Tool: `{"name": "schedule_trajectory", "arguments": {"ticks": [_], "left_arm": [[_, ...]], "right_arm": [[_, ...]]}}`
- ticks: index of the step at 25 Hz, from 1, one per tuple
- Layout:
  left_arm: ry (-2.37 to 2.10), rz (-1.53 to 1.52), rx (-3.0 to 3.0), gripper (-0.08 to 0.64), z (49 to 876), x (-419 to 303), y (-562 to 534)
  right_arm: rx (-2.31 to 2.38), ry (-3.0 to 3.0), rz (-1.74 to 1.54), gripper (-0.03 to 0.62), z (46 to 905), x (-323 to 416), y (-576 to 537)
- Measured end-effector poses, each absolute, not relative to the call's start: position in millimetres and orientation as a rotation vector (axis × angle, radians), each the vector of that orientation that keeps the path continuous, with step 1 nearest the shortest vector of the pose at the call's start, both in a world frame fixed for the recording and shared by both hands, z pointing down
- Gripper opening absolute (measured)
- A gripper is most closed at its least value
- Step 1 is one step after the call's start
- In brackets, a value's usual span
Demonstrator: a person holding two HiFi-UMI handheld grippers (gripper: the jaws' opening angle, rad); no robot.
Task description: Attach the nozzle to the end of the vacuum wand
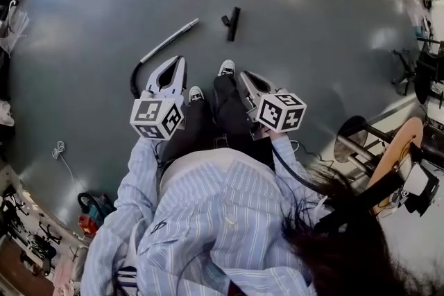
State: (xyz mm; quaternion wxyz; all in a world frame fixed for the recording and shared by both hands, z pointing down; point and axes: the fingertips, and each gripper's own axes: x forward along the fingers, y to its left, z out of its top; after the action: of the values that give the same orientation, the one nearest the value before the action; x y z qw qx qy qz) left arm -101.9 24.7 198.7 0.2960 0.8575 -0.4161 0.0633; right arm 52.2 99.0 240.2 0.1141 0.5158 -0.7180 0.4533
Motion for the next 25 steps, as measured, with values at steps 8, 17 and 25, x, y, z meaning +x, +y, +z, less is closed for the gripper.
{"name": "schedule_trajectory", "arguments": {"ticks": [8,17,25], "left_arm": [[-1.226,0.245,2.200,0.005,215,-89,-23],[-1.295,0.374,2.163,0.006,245,-40,-69],[-1.148,0.571,2.162,0.006,327,-28,-104]], "right_arm": [[1.381,-2.142,1.370,0.008,262,78,16],[1.239,-2.128,1.301,0.008,303,133,-53],[1.075,-2.091,1.313,0.103,382,138,-81]]}}
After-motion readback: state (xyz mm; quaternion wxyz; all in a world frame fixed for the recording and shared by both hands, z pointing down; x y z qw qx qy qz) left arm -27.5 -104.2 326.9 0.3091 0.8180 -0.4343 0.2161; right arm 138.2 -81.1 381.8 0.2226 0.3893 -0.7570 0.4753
